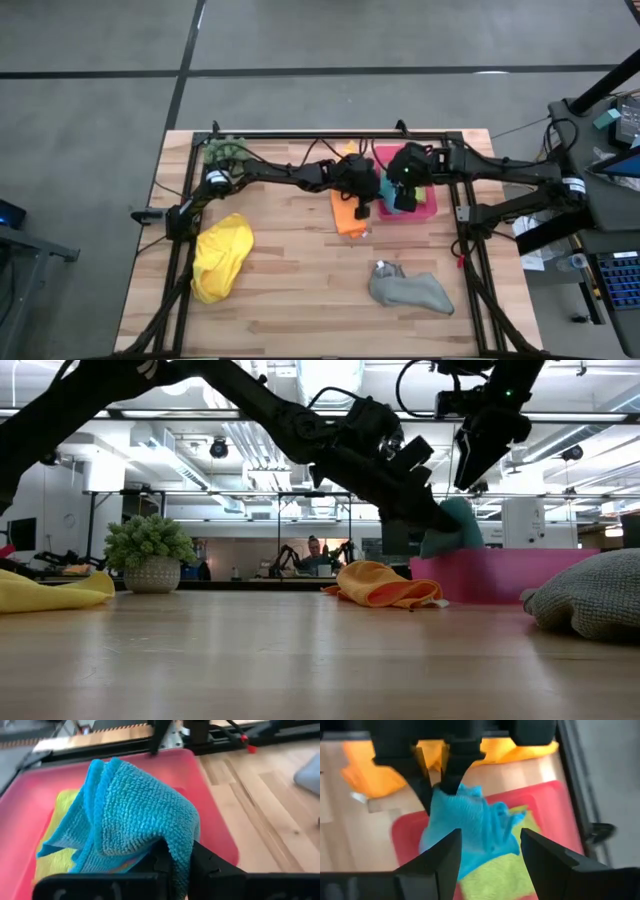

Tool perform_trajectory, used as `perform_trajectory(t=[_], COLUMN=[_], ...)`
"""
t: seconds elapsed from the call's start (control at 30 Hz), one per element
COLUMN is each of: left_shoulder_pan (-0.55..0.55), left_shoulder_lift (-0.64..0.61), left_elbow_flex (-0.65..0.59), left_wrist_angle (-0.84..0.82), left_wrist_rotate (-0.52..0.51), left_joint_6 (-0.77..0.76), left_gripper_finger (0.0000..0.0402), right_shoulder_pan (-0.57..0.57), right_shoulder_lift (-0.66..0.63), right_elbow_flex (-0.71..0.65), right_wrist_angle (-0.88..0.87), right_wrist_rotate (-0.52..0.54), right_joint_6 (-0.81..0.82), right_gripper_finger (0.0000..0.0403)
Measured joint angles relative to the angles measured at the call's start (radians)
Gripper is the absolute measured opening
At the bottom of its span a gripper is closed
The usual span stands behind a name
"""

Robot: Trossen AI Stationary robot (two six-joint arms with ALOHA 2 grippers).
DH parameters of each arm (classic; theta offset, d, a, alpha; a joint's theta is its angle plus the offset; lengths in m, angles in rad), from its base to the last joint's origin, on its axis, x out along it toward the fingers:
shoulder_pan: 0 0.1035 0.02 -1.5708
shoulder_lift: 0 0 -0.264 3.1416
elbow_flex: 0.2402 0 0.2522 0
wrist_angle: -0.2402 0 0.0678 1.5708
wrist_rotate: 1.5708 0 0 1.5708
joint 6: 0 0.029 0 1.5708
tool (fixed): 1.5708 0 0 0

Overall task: Fold microfiber towels
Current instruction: Put the blue microfiber cloth into the pink bin

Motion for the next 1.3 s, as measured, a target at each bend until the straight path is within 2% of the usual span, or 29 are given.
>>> perform_trajectory(t=[0.1,0.27,0.4,0.53,0.9,1.23,1.3], left_shoulder_pan=[-0.011,-0.016,-0.016,-0.018,-0.02,-0.022,-0.025], left_shoulder_lift=[-0.001,-0.001,-0.001,-0.001,-0.002,-0.002,-0.002], left_elbow_flex=[0.0,0.0,0.0,0.008,0.004,0.003,0.003], left_wrist_angle=[0.0,0.01,0.01,0.01,0.034,0.033,0.033], left_wrist_rotate=[-0.004,-0.05,-0.057,-0.057,-0.06,-0.059,-0.057], left_joint_6=[0.075,0.098,0.134,0.152,0.2,0.226,0.244], left_gripper_finger=[0.0012,0.0012,0.0013,0.0013,0.0013,0.0013,0.0013], right_shoulder_pan=[-0.041,-0.109,-0.137,-0.14,-0.145,-0.194,-0.207], right_shoulder_lift=[0.0,0.001,0.001,0.013,0.072,0.07,0.074], right_elbow_flex=[-0.004,-0.008,-0.019,-0.041,-0.032,-0.031,-0.031], right_wrist_angle=[-0.008,-0.025,-0.019,0.011,0.056,0.07,0.069], right_wrist_rotate=[-0.051,-0.224,-0.247,-0.317,-0.265,-0.267,-0.295], right_joint_6=[-0.028,-0.071,-0.076,-0.102,-0.171,-0.175,-0.183], right_gripper_finger=[0.0194,0.0194,0.0194,0.0194,0.0194,0.0194,0.0194])
